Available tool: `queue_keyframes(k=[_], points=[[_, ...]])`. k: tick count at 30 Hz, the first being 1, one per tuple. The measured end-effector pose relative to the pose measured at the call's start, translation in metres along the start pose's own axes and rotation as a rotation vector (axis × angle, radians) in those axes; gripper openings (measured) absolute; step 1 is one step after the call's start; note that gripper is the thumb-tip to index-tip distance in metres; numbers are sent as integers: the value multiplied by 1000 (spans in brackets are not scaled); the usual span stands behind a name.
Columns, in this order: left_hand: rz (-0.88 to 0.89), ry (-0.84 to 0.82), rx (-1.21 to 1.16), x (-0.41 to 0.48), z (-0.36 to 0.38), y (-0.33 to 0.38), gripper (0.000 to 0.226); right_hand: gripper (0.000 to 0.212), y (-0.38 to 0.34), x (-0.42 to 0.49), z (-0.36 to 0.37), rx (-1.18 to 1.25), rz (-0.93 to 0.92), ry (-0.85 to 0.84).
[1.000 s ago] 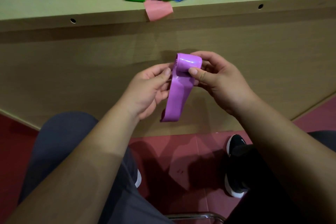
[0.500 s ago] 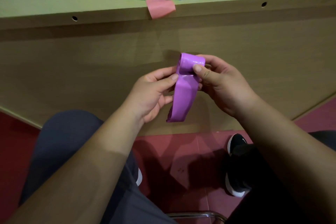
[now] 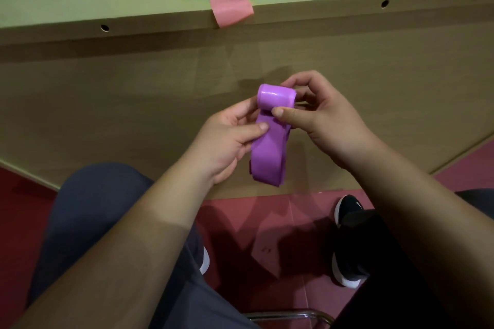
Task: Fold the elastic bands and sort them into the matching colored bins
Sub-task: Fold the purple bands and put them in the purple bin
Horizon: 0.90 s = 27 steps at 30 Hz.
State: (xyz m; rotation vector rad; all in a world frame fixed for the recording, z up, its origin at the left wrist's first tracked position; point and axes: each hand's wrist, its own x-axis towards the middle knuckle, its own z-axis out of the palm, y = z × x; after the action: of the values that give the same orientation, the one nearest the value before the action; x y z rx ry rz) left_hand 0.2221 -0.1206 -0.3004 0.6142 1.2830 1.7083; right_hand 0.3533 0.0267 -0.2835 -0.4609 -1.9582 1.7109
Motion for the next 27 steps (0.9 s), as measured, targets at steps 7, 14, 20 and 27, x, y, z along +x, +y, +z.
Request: queue_keyframes(k=[7, 14, 20, 27], points=[[124, 167, 440, 7, 0, -6, 51, 26, 7, 4, -1, 142, 145, 105], [209, 214, 520, 7, 2, -9, 20, 24, 9, 7, 4, 295, 216, 117], [255, 238, 523, 7, 0, -8, 5, 24, 10, 6, 7, 378, 255, 136], [-72, 205, 93, 7, 4, -8, 10, 22, 13, 1, 11, 234, 176, 94]])
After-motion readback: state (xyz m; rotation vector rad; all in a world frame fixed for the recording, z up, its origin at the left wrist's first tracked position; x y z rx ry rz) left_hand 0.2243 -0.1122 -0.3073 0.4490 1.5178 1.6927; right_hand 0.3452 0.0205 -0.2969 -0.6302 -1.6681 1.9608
